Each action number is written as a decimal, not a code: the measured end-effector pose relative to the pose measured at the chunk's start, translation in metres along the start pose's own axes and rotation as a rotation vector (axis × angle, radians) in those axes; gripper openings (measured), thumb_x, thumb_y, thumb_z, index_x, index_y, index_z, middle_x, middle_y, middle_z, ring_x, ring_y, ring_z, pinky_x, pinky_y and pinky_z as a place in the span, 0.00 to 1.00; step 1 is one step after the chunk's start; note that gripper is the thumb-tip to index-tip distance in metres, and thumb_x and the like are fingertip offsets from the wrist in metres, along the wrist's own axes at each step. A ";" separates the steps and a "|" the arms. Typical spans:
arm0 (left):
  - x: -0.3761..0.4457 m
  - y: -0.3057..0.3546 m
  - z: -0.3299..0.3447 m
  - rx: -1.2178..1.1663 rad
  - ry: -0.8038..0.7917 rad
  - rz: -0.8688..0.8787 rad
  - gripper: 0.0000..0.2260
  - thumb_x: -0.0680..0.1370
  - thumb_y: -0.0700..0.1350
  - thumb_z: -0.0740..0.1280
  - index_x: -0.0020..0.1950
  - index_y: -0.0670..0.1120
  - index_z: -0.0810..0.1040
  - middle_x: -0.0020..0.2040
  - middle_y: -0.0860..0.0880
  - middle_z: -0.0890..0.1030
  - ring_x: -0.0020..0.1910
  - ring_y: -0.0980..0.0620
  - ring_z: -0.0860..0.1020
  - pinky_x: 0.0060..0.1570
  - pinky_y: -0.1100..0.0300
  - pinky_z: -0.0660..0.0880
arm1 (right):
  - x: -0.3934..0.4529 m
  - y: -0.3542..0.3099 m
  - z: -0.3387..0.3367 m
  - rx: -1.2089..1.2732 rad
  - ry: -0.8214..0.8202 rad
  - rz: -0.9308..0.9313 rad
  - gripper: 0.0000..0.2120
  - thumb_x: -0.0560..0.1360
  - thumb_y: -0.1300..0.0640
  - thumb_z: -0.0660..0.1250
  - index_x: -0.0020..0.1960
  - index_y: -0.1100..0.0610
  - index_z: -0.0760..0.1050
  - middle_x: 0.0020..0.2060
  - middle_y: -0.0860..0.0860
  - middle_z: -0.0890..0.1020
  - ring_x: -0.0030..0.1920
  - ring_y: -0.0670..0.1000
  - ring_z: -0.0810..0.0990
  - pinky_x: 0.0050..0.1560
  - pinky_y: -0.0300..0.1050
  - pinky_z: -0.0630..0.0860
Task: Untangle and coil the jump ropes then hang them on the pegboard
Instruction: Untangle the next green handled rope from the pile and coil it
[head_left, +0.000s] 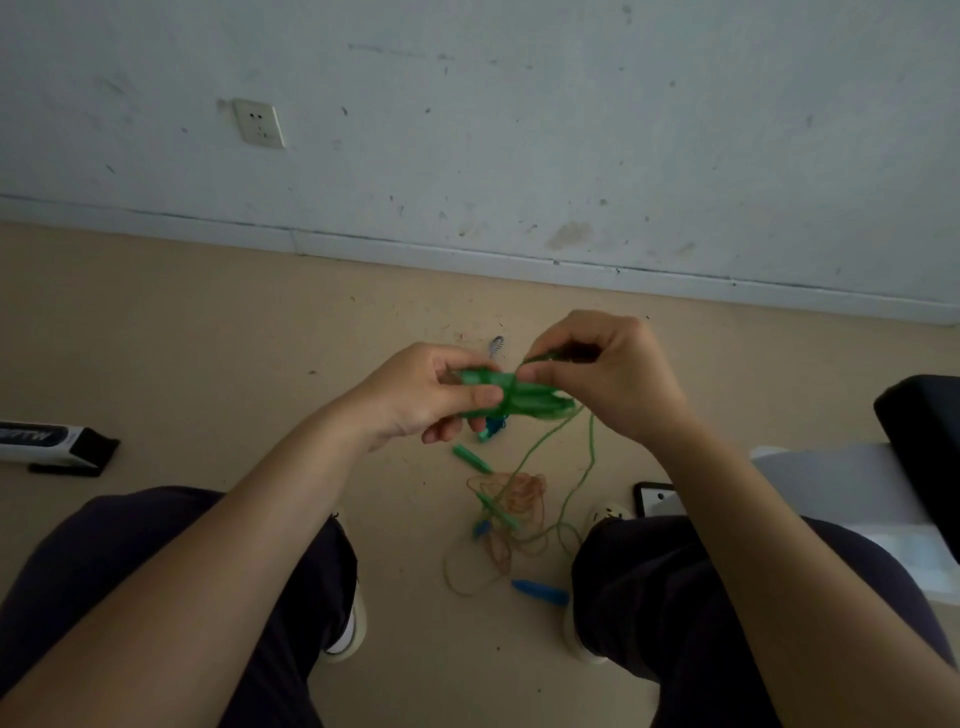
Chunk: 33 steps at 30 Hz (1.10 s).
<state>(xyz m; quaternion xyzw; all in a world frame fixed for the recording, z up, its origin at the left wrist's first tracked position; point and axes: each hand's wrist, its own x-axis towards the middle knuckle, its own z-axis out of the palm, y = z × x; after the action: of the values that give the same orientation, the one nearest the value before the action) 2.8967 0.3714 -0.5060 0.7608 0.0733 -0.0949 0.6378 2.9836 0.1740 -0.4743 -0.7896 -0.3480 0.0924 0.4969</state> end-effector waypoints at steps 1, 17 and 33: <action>-0.001 0.000 0.001 -0.009 -0.050 0.001 0.11 0.78 0.42 0.72 0.59 0.51 0.81 0.34 0.46 0.83 0.24 0.55 0.73 0.21 0.64 0.68 | 0.000 0.000 0.000 -0.013 -0.008 0.005 0.05 0.67 0.58 0.79 0.40 0.54 0.84 0.38 0.52 0.84 0.40 0.57 0.82 0.41 0.53 0.80; -0.003 -0.001 0.006 -0.077 -0.116 0.022 0.17 0.70 0.49 0.75 0.59 0.53 0.82 0.41 0.44 0.86 0.27 0.53 0.78 0.26 0.61 0.75 | 0.005 0.010 0.018 -0.010 -0.024 0.176 0.08 0.70 0.52 0.77 0.39 0.55 0.81 0.29 0.44 0.79 0.29 0.38 0.75 0.31 0.31 0.71; 0.000 -0.004 0.010 0.010 0.060 0.066 0.10 0.78 0.42 0.72 0.58 0.51 0.80 0.41 0.47 0.86 0.32 0.51 0.82 0.31 0.59 0.78 | 0.006 0.015 0.023 0.190 -0.021 0.291 0.09 0.72 0.52 0.75 0.45 0.57 0.82 0.40 0.52 0.83 0.37 0.48 0.81 0.39 0.43 0.79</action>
<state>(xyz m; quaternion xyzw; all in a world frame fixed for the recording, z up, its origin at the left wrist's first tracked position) 2.8956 0.3623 -0.5114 0.7686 0.0669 -0.0512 0.6341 2.9838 0.1901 -0.4972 -0.7801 -0.2248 0.2040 0.5471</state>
